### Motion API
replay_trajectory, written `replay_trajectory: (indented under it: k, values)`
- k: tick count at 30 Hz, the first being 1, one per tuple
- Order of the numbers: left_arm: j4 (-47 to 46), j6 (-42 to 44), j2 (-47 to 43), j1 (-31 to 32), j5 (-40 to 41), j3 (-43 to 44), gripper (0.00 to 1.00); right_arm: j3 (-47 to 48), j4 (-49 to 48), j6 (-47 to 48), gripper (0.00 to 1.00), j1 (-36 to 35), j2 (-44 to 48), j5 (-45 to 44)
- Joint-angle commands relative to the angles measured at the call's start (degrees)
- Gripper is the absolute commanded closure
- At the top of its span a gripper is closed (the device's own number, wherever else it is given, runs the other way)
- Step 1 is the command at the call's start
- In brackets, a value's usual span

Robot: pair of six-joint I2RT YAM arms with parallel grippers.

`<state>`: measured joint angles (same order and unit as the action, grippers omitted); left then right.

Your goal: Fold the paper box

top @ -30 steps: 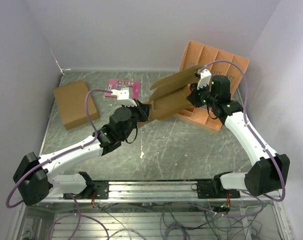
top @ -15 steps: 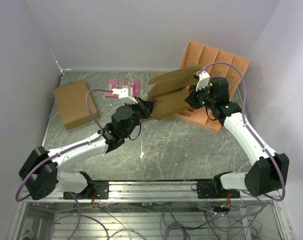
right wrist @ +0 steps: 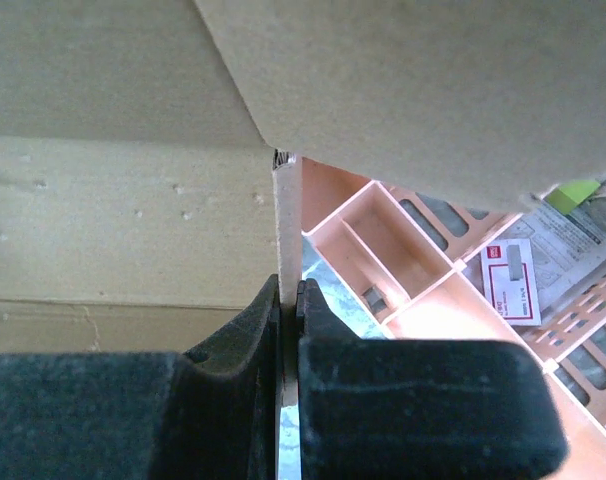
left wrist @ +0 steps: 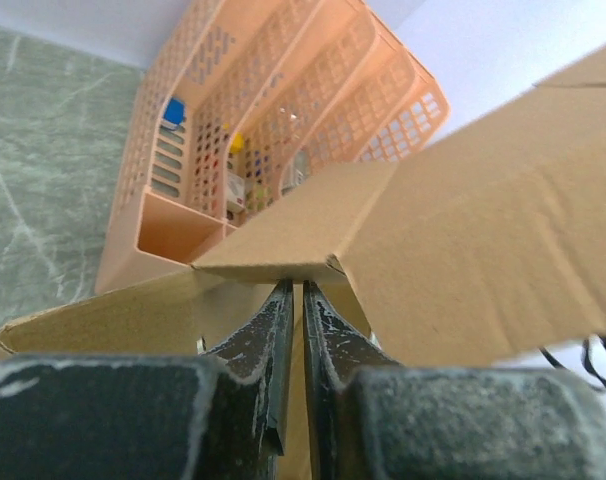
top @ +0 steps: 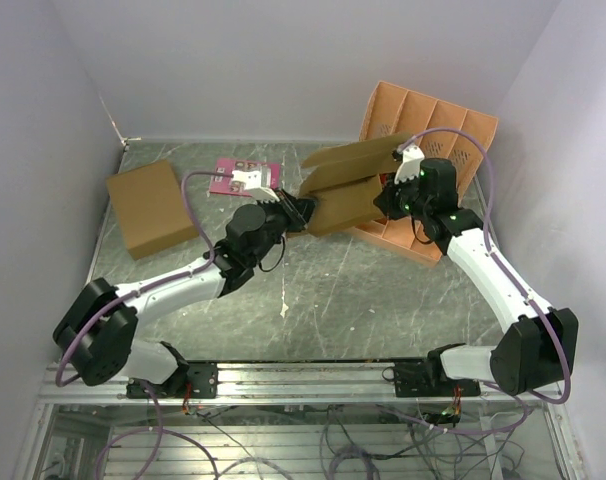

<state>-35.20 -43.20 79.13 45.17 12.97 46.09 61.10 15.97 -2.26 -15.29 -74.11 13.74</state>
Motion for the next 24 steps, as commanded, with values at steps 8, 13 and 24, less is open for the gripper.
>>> replay_trajectory:
  k: [8,13,24]
  values:
    - [13.04,4.57,-21.75,-0.6,-7.89,-11.21,0.73,0.74,-2.8,-3.45,1.0,2.66,-1.79,-2.27]
    - [10.87,-0.78,-27.72,-0.56,-11.36,-17.43,0.69,-0.12,-3.46,-3.28,1.0,3.06,-1.41,-0.84]
    - [-7.67,-13.43,-21.67,0.62,-12.51,-23.87,0.75,-0.99,-4.11,-2.9,1.0,3.62,-1.15,0.77]
